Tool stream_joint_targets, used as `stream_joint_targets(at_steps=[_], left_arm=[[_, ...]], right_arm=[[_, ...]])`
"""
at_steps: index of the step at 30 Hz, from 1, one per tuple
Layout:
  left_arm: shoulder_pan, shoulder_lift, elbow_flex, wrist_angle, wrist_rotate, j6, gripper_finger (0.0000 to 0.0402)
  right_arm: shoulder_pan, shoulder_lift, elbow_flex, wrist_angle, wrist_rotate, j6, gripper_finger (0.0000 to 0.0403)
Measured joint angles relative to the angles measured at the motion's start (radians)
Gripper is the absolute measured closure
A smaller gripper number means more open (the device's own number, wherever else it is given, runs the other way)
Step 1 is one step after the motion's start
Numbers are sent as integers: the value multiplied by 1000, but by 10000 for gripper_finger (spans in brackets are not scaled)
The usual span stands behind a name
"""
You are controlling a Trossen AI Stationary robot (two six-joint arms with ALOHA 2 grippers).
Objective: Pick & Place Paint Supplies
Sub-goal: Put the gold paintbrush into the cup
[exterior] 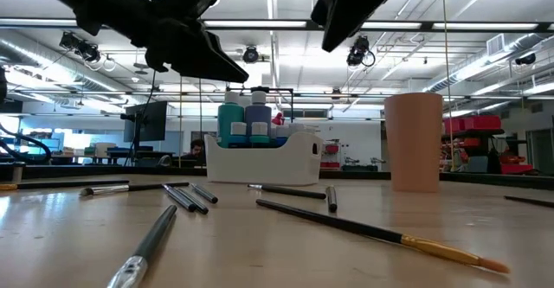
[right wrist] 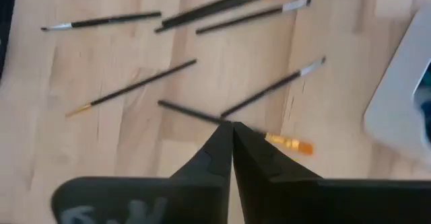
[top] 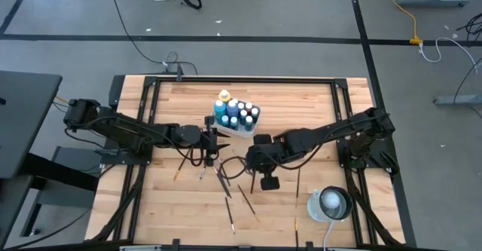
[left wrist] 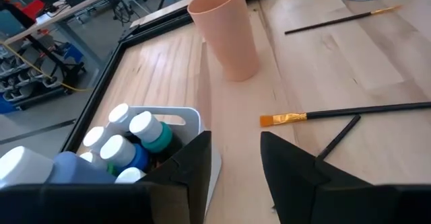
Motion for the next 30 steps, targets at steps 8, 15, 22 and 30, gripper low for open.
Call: stream_joint_targets(at_steps=[8,15,22,30], left_arm=[[0,0,0,15,0,-1,264],[0,0,0,17,6,-25,264],[0,0,0,16,47,-81,264],[0,0,0,15,45,-67,264]], right_arm=[[-3,0,0,-52,-174,281,319],[11,0,0,-51,-215,392,281],[19,-2,-29,-58,-216,444,278],[-4,0,-221,246,56,223,278]])
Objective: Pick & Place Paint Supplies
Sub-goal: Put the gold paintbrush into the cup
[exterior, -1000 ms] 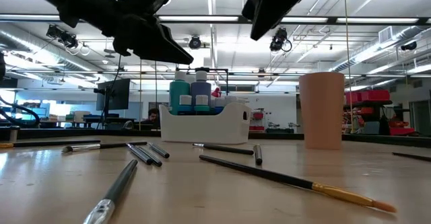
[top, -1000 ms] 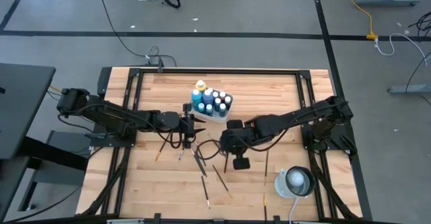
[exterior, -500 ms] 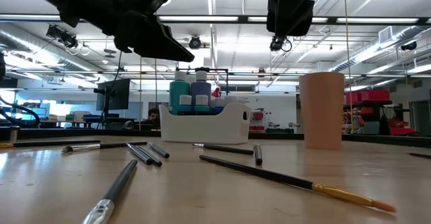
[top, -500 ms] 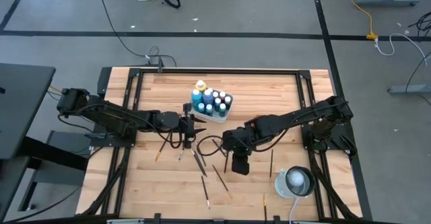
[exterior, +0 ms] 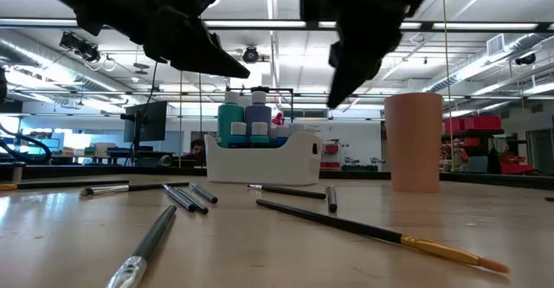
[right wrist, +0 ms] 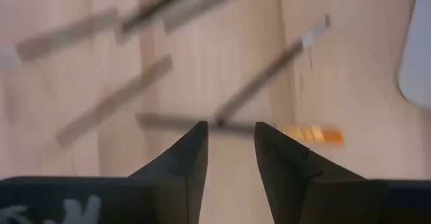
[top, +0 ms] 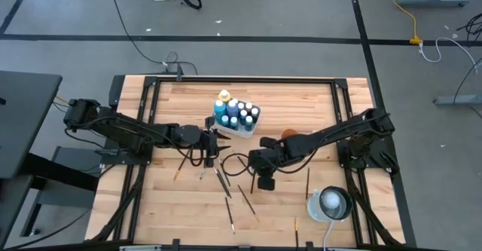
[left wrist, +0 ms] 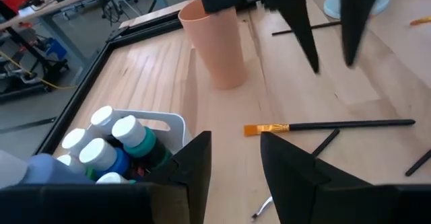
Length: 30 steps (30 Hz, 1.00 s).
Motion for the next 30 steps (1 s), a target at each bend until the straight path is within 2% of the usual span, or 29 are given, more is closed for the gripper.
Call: stream_joint_targets(at_steps=[3,6,10,18,23,30], left_arm=[[0,0,0,0,0,-21,264],[0,0,0,0,0,-41,264],[0,0,0,0,0,-54,264],[0,0,0,0,0,-58,264],[0,0,0,0,0,-56,264],[0,0,0,0,0,-26,264]], right_arm=[[-33,-1,-49,149,-4,135,276],[-55,0,-88,208,-19,185,272],[-65,-1,-132,242,-151,316,267],[-78,0,-254,347,-130,321,266],[-84,0,-264,357,-95,157,266],[-55,0,-263,440,-110,-361,266]])
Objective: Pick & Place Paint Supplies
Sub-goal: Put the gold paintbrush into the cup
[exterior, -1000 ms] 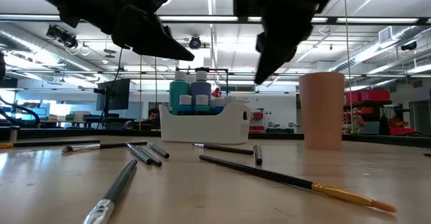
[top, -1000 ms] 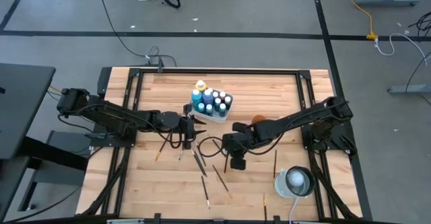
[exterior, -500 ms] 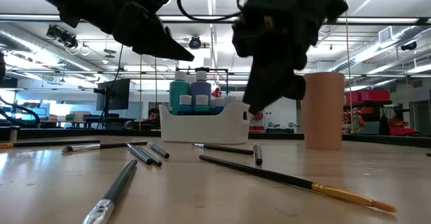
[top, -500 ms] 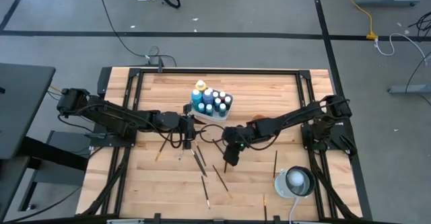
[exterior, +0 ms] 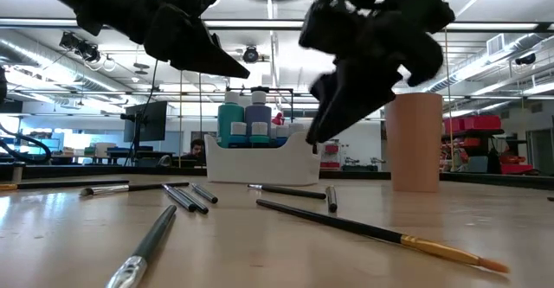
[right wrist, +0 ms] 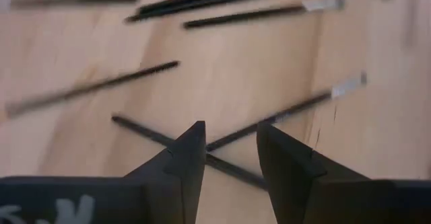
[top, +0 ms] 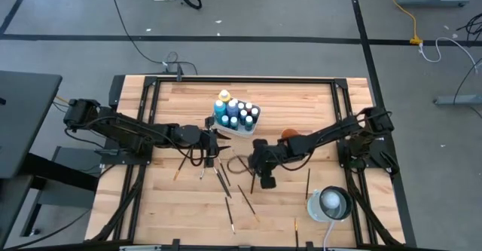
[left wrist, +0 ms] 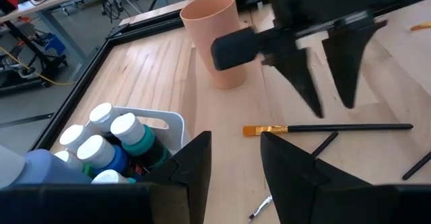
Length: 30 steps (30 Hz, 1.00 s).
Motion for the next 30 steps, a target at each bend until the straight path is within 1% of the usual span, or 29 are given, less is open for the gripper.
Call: stream_joint_targets(at_steps=[4,5,7,9,10,14,23,25,28,30], left_arm=[[0,0,0,0,0,2,264],[0,0,0,0,0,3,264],[0,0,0,0,0,3,264],[0,0,0,0,0,3,264],[0,0,0,0,0,3,264],[0,0,0,0,0,-2,264],[0,0,0,-2,0,-24,264],[0,0,1,0,0,-24,264],[0,0,1,3,-2,-29,264],[0,0,1,2,-2,-38,264]], right_arm=[[9,0,0,-37,4,-281,266],[8,0,0,-50,23,-333,266],[-1,0,0,-96,100,-424,266],[-20,0,0,-118,186,-481,266],[-32,0,0,-117,201,-499,266],[-80,8,0,-123,128,-575,266],[-134,50,0,-159,108,-760,266],[-143,63,1,-132,114,-780,266],[-160,75,0,-137,118,-806,266],[-170,83,1,-138,100,-843,266]])
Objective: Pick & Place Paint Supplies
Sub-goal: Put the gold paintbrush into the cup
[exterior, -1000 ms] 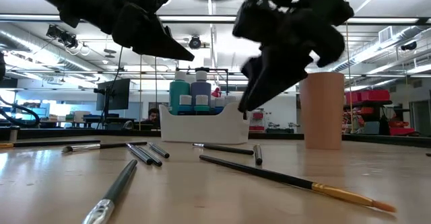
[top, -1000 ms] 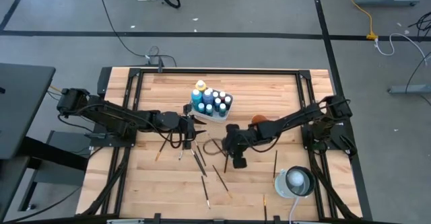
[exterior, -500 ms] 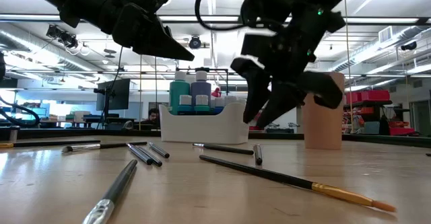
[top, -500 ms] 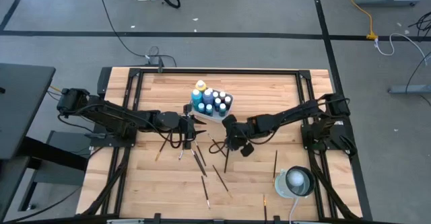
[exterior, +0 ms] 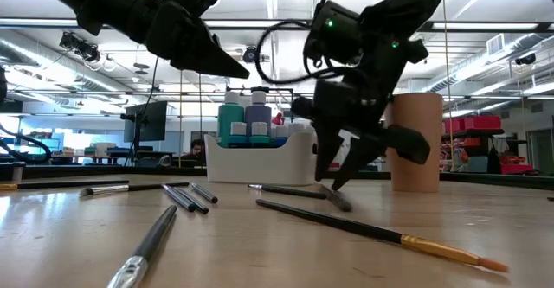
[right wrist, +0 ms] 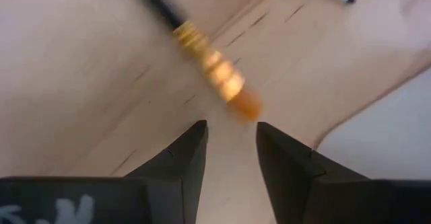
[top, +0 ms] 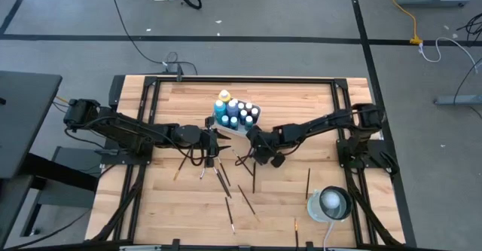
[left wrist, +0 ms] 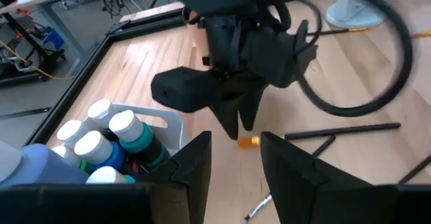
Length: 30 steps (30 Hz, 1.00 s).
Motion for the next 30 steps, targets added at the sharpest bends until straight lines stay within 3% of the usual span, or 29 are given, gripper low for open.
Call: stream_joint_targets(at_steps=[9,13,19,24,30], left_arm=[[0,0,0,-7,-1,-49,264],[0,0,0,-9,-2,-54,264],[0,0,0,-9,-3,-81,264],[0,0,0,-7,-2,-91,264],[0,0,0,-6,-2,-131,264]], right_arm=[[-4,22,2,8,-22,-271,306],[-2,23,0,14,-42,-230,319],[-2,1,-2,43,-23,148,320],[-2,-44,-1,71,-117,530,317],[-1,-38,-1,103,-140,1110,316]])
